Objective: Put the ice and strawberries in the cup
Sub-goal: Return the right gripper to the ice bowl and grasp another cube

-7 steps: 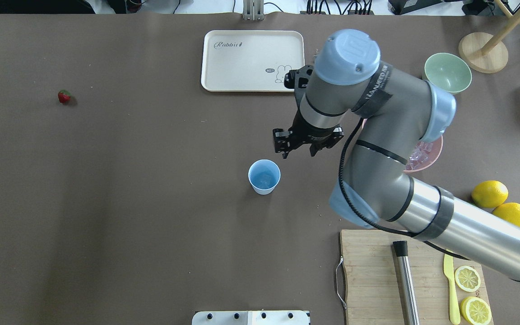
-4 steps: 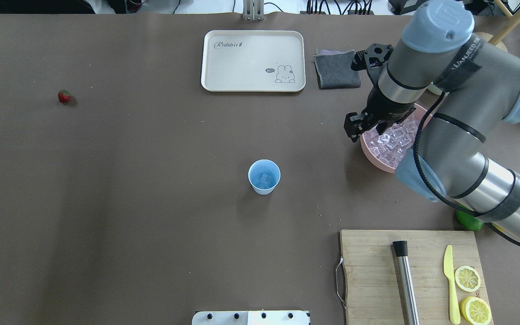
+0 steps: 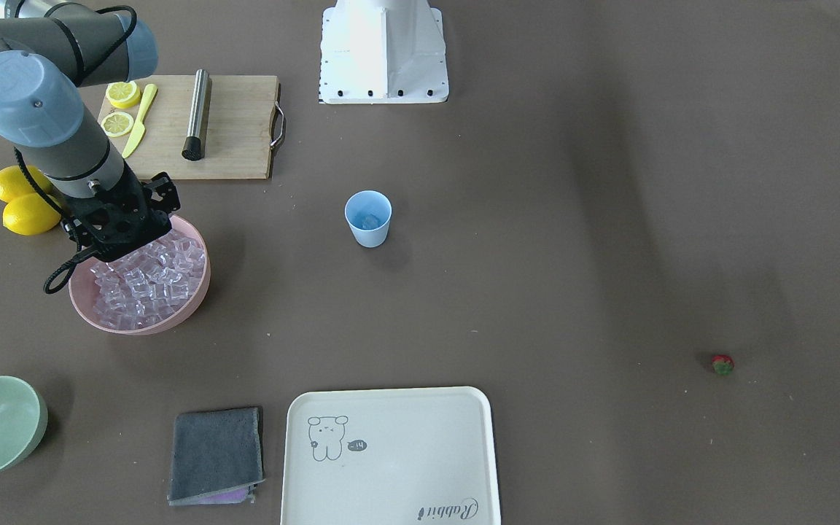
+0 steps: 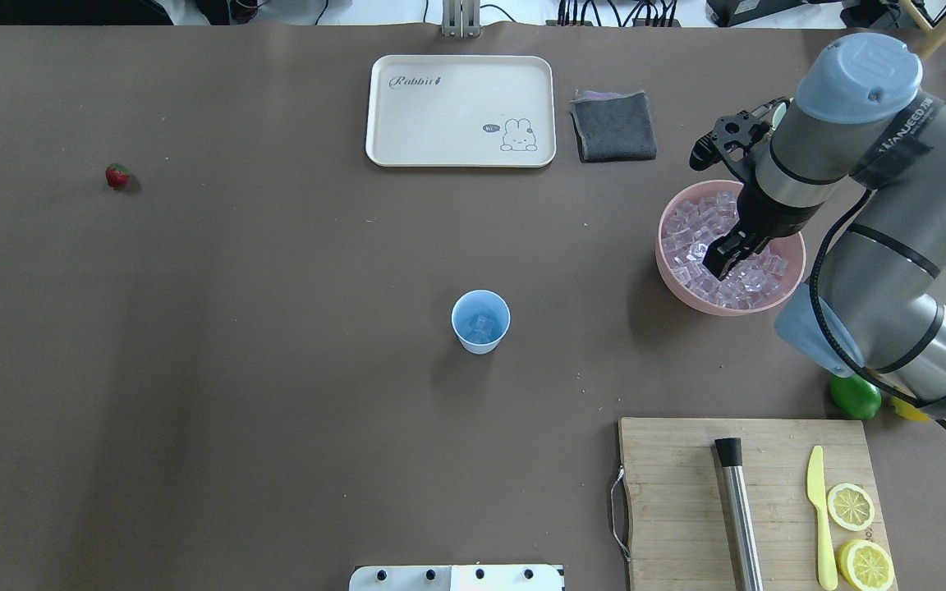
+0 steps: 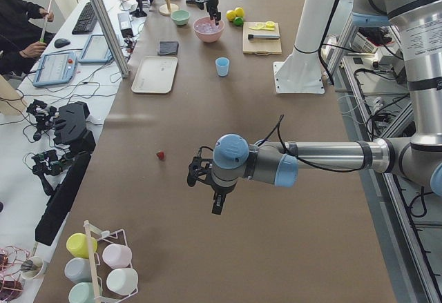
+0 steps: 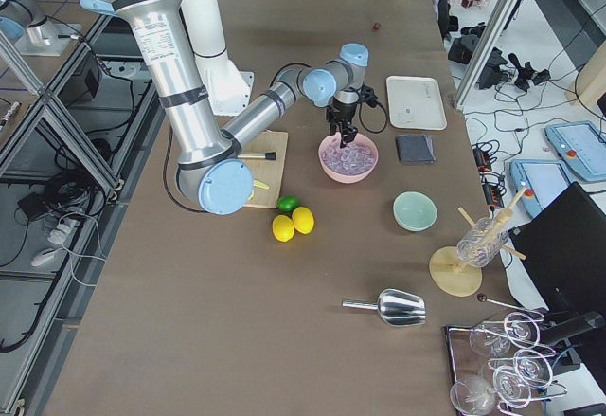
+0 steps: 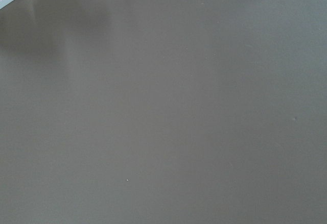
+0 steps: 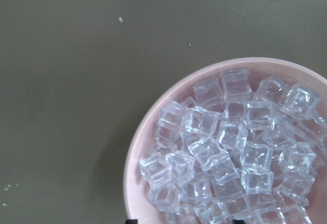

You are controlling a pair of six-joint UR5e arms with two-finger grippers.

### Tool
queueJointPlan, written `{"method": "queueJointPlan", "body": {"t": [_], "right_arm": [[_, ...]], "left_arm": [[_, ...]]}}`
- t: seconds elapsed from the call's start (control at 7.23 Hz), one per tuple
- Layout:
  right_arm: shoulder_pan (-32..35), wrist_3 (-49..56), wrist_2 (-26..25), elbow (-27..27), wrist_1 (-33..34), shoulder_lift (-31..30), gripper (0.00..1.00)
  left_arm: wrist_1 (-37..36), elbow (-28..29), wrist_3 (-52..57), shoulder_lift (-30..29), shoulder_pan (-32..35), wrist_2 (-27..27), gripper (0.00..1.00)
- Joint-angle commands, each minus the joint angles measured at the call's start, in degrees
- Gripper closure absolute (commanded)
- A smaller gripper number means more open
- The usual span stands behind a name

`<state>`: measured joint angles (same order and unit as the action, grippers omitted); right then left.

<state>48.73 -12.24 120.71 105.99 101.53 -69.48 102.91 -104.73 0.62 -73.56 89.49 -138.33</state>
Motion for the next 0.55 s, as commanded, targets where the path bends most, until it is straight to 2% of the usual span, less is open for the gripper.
{"method": "queueJointPlan", "body": {"t": [0.0,0.42], "right_arm": [[0.0,3.8,-0.6,-2.1,0.0,-0.5,0.31],[-0.1,5.3,-1.1,-4.8,-0.9,-0.7,0.32]], "left_arm": [[0.0,0.0,-0.2,0.0,0.1,0.0,0.02],[0.0,-0.4,-2.3,0.0,0.1,-0.1,0.02]]}}
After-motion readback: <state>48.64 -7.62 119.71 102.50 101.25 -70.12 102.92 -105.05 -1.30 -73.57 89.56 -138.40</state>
